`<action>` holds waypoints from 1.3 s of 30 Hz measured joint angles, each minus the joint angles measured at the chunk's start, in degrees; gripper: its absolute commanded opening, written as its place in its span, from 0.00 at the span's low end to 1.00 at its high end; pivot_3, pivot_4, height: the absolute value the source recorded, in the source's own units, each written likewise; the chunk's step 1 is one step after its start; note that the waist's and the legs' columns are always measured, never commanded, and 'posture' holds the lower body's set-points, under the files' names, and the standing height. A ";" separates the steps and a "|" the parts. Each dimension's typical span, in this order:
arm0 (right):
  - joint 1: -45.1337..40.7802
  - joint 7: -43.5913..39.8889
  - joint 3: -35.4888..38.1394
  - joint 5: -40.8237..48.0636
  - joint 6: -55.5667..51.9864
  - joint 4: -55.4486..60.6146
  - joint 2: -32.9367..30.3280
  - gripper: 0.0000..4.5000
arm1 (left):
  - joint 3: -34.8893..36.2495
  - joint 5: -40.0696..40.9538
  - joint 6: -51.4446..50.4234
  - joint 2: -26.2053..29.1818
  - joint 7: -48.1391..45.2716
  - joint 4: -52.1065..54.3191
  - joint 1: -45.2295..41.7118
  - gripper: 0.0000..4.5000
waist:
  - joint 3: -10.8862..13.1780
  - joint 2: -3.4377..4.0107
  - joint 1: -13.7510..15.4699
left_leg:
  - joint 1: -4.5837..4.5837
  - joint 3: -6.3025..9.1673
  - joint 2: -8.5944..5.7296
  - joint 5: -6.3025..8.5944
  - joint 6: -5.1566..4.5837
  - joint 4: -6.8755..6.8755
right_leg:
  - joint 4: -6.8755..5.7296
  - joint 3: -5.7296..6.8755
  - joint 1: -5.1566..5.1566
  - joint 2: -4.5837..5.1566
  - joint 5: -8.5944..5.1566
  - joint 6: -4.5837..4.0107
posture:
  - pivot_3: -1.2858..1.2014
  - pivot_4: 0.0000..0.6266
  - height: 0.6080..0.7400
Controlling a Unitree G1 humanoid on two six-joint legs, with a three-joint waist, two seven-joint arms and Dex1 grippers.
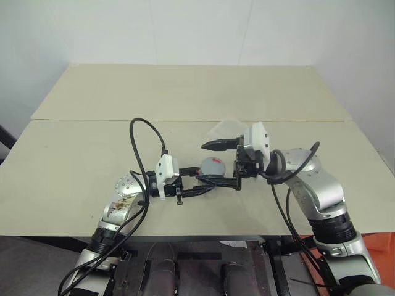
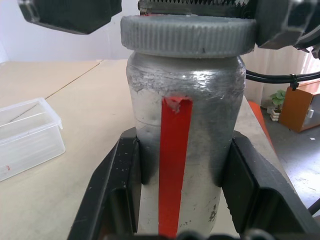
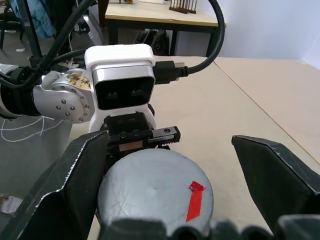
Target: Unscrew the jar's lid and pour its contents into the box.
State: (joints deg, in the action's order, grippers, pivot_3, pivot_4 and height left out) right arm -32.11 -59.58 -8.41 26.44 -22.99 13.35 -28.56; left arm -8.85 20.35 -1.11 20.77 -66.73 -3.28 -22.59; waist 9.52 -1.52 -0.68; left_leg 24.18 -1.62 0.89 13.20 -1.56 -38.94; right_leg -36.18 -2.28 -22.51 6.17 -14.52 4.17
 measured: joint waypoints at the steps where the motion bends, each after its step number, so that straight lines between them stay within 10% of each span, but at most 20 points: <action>1: 0.00 -0.06 0.01 0.01 0.01 -0.02 -0.08 1.00 | 0.00 0.00 0.00 0.00 0.00 0.00 0.00 0.42 | 0.00 0.00 0.00 | 0.00 0.00 0.00 0.00 0.00 0.00 | 0.00 0.00 0.00 0.00 0.00 0.00 | 0.52 0.24 1.00; 39: 4.86 -4.26 6.97 0.24 5.97 -5.40 -7.17 1.00 | 1.31 0.05 2.09 0.71 -1.58 -0.71 0.50 0.42 | 0.00 0.00 0.04 | 0.00 0.00 0.00 0.00 0.00 -0.01 | 0.00 -0.01 0.02 0.00 0.00 0.00 | 0.52 0.24 1.00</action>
State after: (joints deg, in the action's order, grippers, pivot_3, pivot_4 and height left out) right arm -27.25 -63.85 -1.44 26.68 -17.02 7.95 -35.73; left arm -7.54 20.40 0.98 21.47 -68.32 -3.99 -22.09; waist 9.53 -1.52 -0.65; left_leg 24.17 -1.62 0.89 13.20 -1.56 -38.95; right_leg -36.17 -2.28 -22.48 6.18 -14.52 4.17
